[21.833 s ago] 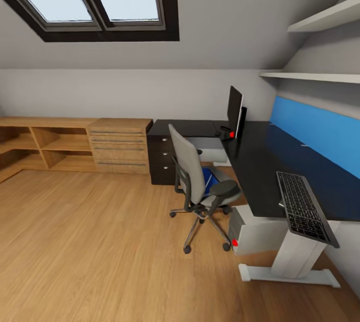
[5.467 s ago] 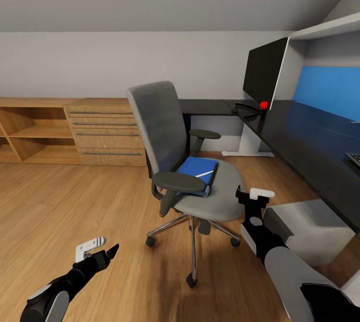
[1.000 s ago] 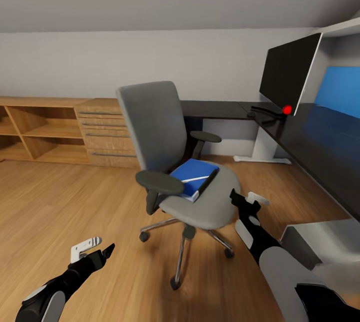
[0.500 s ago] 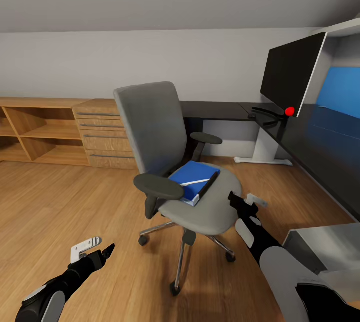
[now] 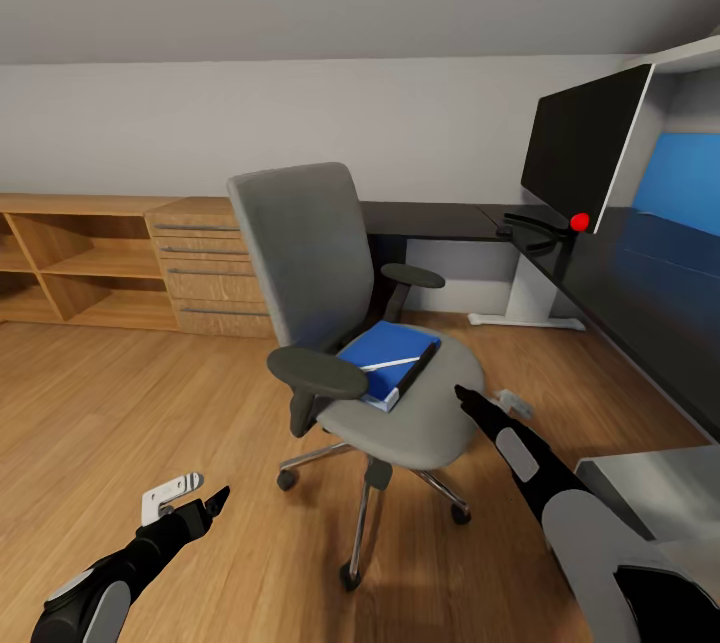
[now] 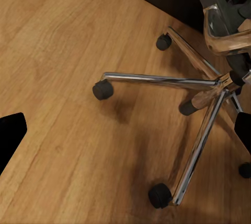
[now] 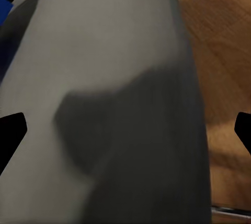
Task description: In the bedroom, organize the workspace by keeping the computer under the desk, ensuring the monitor is on the desk, placing the keyboard on the desk next to the monitor, placing the mouse on the desk next to the keyboard, moving the folder from the swivel chair onto the desk next to the mouse, stacking the notebook on top of the folder with the pen on top of the notebook, and positioning the swivel chair next to the desk.
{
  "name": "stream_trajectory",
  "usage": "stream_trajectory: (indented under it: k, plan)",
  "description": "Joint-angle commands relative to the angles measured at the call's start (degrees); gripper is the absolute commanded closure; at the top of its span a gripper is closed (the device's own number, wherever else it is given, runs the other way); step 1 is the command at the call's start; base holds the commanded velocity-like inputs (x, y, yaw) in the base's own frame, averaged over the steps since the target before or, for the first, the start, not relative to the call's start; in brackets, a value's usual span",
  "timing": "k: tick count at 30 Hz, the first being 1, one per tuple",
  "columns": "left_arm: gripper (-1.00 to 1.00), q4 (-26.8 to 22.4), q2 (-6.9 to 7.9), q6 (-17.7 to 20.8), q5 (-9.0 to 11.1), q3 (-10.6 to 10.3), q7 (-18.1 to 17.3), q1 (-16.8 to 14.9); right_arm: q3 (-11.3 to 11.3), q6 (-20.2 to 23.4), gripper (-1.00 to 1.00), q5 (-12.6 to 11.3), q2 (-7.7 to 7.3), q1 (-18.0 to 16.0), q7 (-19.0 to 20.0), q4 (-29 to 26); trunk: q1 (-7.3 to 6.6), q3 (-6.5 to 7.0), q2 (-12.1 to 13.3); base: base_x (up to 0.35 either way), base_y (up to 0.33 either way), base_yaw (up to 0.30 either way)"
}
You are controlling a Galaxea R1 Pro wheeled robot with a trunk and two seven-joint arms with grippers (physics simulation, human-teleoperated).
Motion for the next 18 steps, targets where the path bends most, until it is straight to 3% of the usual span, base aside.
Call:
stream_trajectory:
  k: [1,5,15,18]
  plan:
    - [-1.0,-0.1,-0.01,0.3,0.2,0.1,-0.2,0.0,-0.3,0.4,-1.0,-0.3,-0.01,0.0,0.1,1.8,0.0,-0.06,0.0,0.0,0.0,0.0]
    - [-1.0,-0.1,-0.01,0.3,0.2,0.1,-0.2,0.0,-0.3,0.5,-1.0,-0.6,0.03,0.0,0.2,1.8,0.0,-0.06,0.0,0.0,0.0,0.093]
    - [-1.0,-0.1,-0.01,0.4,0.2,0.1,-0.2,0.0,-0.3,0.5,-1.0,-0.6,-0.07,0.0,0.2,0.9,0.0,-0.06,0.0,0.003,0.0,0.256]
    - [-1.0,-0.1,-0.01,0.4,0.1,0.1,-0.2,0.0,-0.3,0.5,-1.0,-0.6,-0.25,0.0,0.2,0.9,0.0,-0.06,0.0,0.177,0.0,0.263]
